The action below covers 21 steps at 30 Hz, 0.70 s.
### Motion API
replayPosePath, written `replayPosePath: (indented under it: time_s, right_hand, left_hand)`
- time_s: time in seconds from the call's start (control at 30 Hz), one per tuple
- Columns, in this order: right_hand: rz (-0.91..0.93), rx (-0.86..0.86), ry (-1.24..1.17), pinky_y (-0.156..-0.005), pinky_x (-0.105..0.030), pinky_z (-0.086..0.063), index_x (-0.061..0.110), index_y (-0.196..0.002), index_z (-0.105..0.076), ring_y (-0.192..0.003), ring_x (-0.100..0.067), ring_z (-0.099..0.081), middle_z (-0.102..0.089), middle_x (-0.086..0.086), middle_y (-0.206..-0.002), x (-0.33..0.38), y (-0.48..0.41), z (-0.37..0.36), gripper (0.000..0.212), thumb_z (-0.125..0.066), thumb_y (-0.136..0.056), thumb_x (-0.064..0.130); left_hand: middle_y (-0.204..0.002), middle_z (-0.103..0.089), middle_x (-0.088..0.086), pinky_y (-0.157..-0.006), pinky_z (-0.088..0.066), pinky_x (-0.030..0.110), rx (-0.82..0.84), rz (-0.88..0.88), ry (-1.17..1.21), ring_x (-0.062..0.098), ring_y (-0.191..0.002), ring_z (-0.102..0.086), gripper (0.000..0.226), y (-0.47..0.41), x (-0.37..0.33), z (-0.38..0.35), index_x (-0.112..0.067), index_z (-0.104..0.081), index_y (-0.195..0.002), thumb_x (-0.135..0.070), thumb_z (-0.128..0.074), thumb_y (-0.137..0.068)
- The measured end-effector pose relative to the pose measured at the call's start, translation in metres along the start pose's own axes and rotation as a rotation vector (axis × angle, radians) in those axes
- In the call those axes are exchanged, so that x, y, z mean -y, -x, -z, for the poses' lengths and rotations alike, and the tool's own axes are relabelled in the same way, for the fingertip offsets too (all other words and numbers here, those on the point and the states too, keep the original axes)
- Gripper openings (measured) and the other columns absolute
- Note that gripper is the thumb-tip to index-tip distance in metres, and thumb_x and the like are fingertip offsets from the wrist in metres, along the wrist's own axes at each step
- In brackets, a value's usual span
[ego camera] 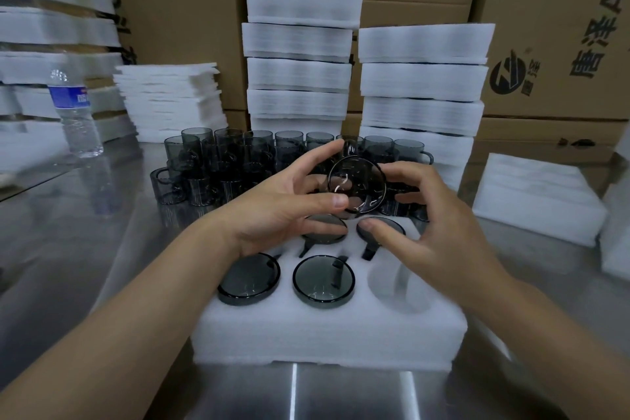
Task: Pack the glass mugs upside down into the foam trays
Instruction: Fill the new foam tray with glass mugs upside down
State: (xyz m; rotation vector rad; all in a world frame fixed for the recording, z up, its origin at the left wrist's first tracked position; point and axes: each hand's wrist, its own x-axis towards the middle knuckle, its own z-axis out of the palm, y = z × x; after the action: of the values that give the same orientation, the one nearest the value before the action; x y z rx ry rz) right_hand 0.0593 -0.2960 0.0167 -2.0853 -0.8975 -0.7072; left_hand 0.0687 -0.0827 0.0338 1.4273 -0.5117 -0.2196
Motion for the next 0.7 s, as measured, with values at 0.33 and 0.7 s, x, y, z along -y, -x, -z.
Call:
replayPosePath:
  time_s: [0.33, 0.7]
  right_hand:
    - [-0.028, -0.009, -0.051, -0.091, -0.003, -0.035, 0.046, -0.118, -0.04, -0.112, 0.01, -0.048, -0.051, 0.032, -0.115, 0.0008, 0.0001, 0.0006, 0.059, -0.069, -0.069, 0.059]
    - [-0.036, -0.025, -0.037, -0.09, -0.015, -0.04, 0.054, -0.111, -0.037, -0.112, 0.008, -0.049, -0.053, 0.029, -0.115, 0.0017, -0.0004, -0.0004, 0.054, -0.07, -0.068, 0.056]
  left_hand:
    - [-0.122, -0.062, 0.009, -0.089, -0.053, 0.038, -0.023, -0.04, -0.216, 0.024, -0.111, -0.063, 0.084, -0.0011, 0.0021, -0.0025, -0.056, -0.038, -0.133, -0.029, -0.08, -0.066]
    - [-0.124, -0.062, 0.011, -0.094, -0.051, 0.041, -0.017, -0.016, -0.296, 0.022, -0.111, -0.063, 0.083, 0.0006, 0.0, -0.0039, -0.053, -0.036, -0.136, -0.033, -0.077, -0.067]
